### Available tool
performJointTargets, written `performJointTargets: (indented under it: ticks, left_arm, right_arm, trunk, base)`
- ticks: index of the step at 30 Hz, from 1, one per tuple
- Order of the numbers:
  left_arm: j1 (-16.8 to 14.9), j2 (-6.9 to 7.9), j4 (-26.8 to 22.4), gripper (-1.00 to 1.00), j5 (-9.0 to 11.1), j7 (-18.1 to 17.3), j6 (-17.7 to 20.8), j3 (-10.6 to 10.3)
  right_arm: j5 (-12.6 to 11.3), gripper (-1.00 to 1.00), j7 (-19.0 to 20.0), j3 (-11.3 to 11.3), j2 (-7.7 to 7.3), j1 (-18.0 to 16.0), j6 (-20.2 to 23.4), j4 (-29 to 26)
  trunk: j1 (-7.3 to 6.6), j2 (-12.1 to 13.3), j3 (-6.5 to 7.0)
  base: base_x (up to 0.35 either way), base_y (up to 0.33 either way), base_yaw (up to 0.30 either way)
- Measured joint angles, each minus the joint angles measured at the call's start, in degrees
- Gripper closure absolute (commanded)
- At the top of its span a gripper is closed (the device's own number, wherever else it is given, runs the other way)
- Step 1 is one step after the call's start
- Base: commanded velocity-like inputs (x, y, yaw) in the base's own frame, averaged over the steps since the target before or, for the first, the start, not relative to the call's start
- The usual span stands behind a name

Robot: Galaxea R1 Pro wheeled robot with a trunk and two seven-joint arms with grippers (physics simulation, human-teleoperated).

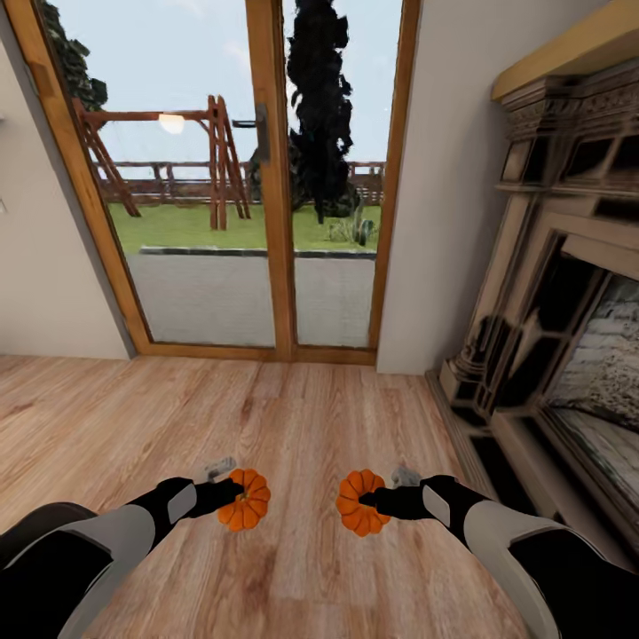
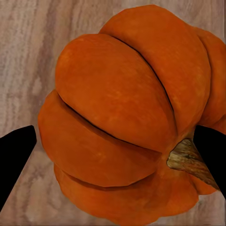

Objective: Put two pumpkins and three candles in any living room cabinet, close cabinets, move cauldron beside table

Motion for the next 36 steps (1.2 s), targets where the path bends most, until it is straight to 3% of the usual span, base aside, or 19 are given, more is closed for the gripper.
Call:
performJointTargets:
  ticks: [13, 18, 25, 30, 36]
  left_arm:
    - [0.0, -0.08, 0.1, 1.00, -0.1, 0.0, 0.0, 0.0]
    - [0.0, -0.98, 0.2, 1.00, -0.1, 0.1, 0.0, 0.0]
    - [0.0, -2.19, 0.2, 1.00, 0.0, 3.7, 0.0, 0.0]
    - [0.0, -2.56, 0.2, 1.00, -0.1, 4.1, 0.0, -0.1]
    - [0.0, -2.65, 0.2, 1.00, 0.0, 4.1, 0.0, -0.1]
  right_arm:
    - [-0.1, 1.00, 0.0, -0.3, 0.04, 0.0, 0.0, -0.1]
    - [-0.1, 1.00, 0.0, -0.2, 0.01, 0.0, 0.1, -0.1]
    - [0.0, 1.00, 0.1, 0.0, 0.08, 0.0, 0.2, -0.1]
    - [0.0, 1.00, 0.1, 0.5, 0.08, 0.0, 0.2, -0.1]
    - [0.2, 1.00, 0.1, 2.9, 0.08, 0.0, 0.1, 0.0]
  trunk:
    - [0.02, 0.0, 0.00]
    - [0.02, 0.0, 0.00]
    - [0.02, 0.0, 0.02]
    - [0.02, 0.0, 0.32]
    - [0.01, 0.0, 0.81]
  base:
    - [-0.224, 0.000, -0.012]
    - [-0.308, 0.000, 0.000]
    - [-0.305, 0.000, -0.034]
    - [-0.310, 0.000, -0.175]
    - [-0.234, 0.000, -0.094]
